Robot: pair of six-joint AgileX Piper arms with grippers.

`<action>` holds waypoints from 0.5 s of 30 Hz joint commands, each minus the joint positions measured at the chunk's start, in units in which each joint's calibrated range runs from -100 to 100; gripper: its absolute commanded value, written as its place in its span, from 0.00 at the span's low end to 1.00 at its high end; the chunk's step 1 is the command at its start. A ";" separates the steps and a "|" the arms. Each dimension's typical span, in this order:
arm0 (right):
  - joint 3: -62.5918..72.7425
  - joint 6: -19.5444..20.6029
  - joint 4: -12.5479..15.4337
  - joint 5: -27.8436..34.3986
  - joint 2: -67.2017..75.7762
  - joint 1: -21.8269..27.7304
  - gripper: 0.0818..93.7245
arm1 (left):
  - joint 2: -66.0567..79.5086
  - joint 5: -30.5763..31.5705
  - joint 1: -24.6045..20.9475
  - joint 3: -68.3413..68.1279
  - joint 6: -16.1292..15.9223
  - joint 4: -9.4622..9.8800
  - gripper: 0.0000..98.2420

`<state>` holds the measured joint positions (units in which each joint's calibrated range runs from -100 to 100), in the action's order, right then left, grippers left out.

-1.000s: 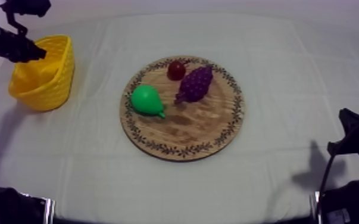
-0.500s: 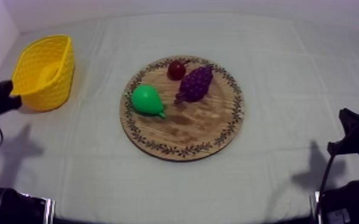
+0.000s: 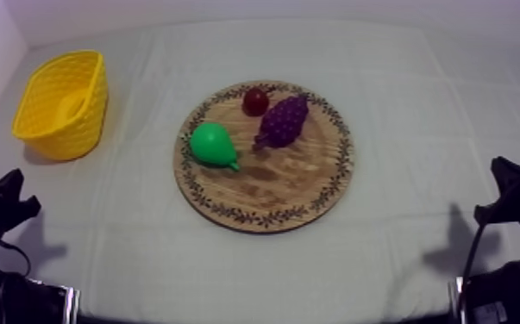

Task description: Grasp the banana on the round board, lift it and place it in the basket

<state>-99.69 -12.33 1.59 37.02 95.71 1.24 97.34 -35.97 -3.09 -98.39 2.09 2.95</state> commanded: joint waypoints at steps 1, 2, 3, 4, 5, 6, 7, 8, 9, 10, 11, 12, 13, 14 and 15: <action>0.03 0.01 0.00 -0.01 -0.04 -0.02 0.01 | 1.74 -0.33 1.12 -0.13 -1.45 -0.21 0.00; 0.03 0.01 0.00 -0.01 -0.04 -0.02 0.01 | 1.94 0.25 1.50 -0.37 -0.45 -0.32 0.00; 0.03 0.01 0.00 -0.01 -0.04 -0.02 0.01 | 2.08 0.90 1.77 -0.61 0.87 -0.40 0.00; 0.03 0.01 0.00 -0.01 -0.04 -0.02 0.01 | 2.17 1.36 1.96 -0.78 2.35 -0.45 0.00; 0.03 0.00 0.00 -0.01 -0.04 -0.02 0.01 | 2.24 1.70 2.09 -0.89 3.81 -0.49 0.00; 0.03 0.00 0.00 -0.01 -0.04 -0.02 0.01 | 2.29 1.94 2.18 -0.98 5.14 -0.52 0.00; 0.03 0.02 0.00 -0.01 -0.04 -0.02 0.01 | 2.32 2.11 2.25 -1.03 6.23 -0.54 0.00; 0.03 0.03 0.00 -0.01 -0.04 -0.02 0.01 | 2.34 2.23 2.29 -1.07 7.05 -0.55 0.00; 0.03 0.02 0.00 -0.01 -0.04 -0.02 0.01 | 2.36 2.31 2.32 -1.10 7.63 -0.56 0.00; 0.03 0.01 0.00 -0.01 -0.04 -0.02 0.01 | 2.37 2.37 2.35 -1.12 7.94 -0.57 0.00; 0.03 0.01 0.00 -0.01 -0.04 -0.02 0.01 | 2.38 2.41 2.36 -1.13 8.08 -0.57 0.00; 0.03 0.01 0.00 -0.01 -0.04 -0.02 0.01 | 2.39 2.44 2.37 -1.14 8.10 -0.58 0.00; 0.03 0.01 0.00 -0.01 -0.04 -0.02 0.01 | 2.39 2.46 2.38 -1.15 8.04 -0.58 0.00; 0.03 0.00 0.00 -0.01 -0.04 -0.02 0.01 | 2.39 2.47 2.39 -1.16 7.95 -0.58 0.00; 0.03 0.00 0.00 -0.01 -0.04 -0.02 0.01 | 2.39 2.48 2.39 -1.16 7.86 -0.58 0.00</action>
<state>-99.69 -12.33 1.59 37.02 95.71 1.24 99.72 -33.48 -0.72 -99.50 7.87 2.35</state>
